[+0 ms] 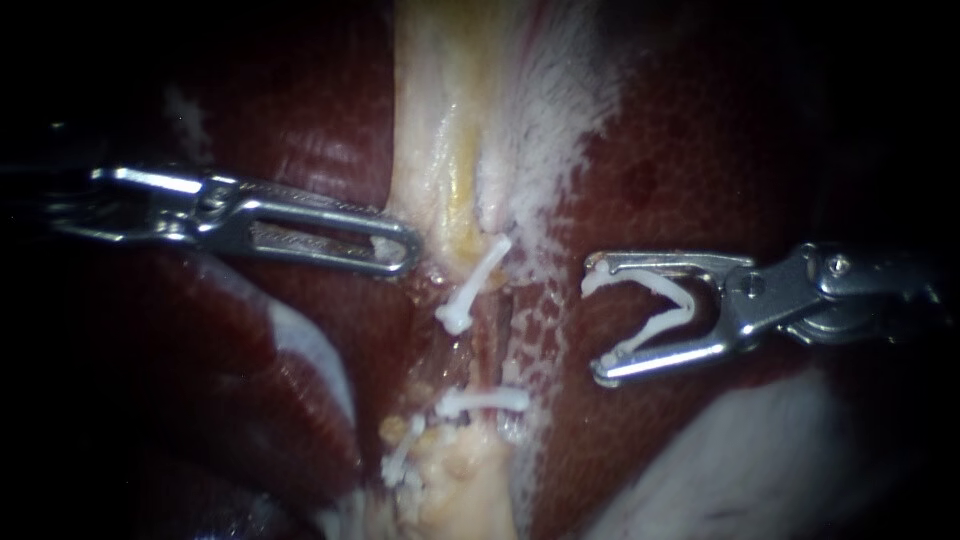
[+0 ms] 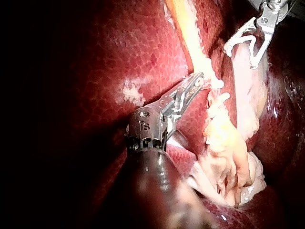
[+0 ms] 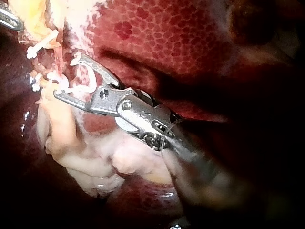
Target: Clipping second clip right tube
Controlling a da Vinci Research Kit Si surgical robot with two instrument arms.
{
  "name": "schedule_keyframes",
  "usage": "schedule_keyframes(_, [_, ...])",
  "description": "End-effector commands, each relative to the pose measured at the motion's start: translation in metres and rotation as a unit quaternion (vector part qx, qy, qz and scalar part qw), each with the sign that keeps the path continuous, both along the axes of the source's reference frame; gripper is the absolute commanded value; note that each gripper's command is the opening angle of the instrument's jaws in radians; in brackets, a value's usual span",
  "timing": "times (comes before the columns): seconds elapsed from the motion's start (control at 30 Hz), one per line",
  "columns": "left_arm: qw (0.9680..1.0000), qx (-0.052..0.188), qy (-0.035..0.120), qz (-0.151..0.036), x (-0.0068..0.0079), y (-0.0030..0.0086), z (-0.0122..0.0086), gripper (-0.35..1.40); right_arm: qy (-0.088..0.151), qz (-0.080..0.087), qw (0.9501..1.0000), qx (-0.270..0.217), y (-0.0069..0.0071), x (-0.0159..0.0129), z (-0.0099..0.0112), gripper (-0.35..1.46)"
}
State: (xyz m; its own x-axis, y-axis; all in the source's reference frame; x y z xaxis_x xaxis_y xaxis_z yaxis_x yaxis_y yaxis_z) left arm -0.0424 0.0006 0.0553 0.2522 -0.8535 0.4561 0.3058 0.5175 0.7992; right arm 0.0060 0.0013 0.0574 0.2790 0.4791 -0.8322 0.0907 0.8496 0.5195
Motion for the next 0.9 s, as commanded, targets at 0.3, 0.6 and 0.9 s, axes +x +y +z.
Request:
schedule_keyframes(0.3, [1.0000,0.000,-0.001,0.002,0.0001,-0.0002,-0.0003,-0.18,0.000,0.000,1.0000,-0.005,-0.0004,0.0002,0.0003,0.60])
schedule_keyframes(0.6, [1.0000,0.005,-0.002,0.000,0.0022,0.0004,-0.0034,-0.18,-0.006,0.004,0.9998,0.017,-0.0032,0.0023,0.0025,0.60])
schedule_keyframes(0.9, [0.9998,0.009,-0.005,-0.014,0.0042,0.0006,-0.0078,-0.18,-0.005,-0.007,0.9991,0.041,-0.0050,0.0052,0.0043,0.60])
